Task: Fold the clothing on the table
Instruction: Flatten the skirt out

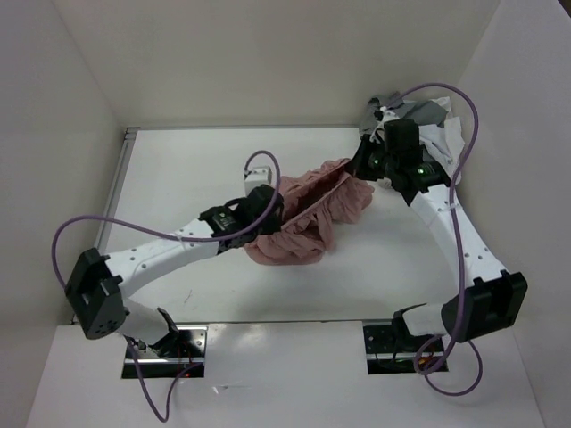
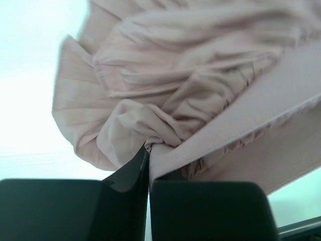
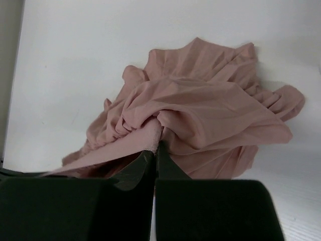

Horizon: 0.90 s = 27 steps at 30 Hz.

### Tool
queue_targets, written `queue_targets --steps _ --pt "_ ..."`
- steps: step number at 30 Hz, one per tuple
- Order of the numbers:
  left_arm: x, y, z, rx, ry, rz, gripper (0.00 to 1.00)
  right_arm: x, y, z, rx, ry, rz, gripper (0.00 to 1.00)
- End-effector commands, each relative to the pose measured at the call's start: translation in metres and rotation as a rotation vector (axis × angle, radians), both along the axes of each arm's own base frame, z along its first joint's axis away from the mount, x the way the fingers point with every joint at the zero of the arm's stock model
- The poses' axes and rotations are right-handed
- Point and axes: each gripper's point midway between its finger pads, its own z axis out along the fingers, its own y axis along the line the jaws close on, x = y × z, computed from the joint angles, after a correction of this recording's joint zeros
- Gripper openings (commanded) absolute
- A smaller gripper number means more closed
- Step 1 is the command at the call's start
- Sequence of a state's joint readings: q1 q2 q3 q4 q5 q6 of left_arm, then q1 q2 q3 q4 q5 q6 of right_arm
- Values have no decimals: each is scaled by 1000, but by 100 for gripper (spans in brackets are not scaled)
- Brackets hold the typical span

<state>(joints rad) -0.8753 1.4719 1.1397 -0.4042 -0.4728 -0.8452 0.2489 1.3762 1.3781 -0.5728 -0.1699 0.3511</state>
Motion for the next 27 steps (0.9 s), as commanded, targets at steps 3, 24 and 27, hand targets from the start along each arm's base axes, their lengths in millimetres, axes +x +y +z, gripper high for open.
queue_targets --steps 3,24,27 --pt "9 49 90 -54 -156 31 0 -38 -9 41 22 -147 -9 0" --pt "-21 75 74 14 -11 -125 0 -157 29 1 121 82 323 0" --pt "9 75 50 42 16 -113 0 -129 33 -8 107 83 287 0"
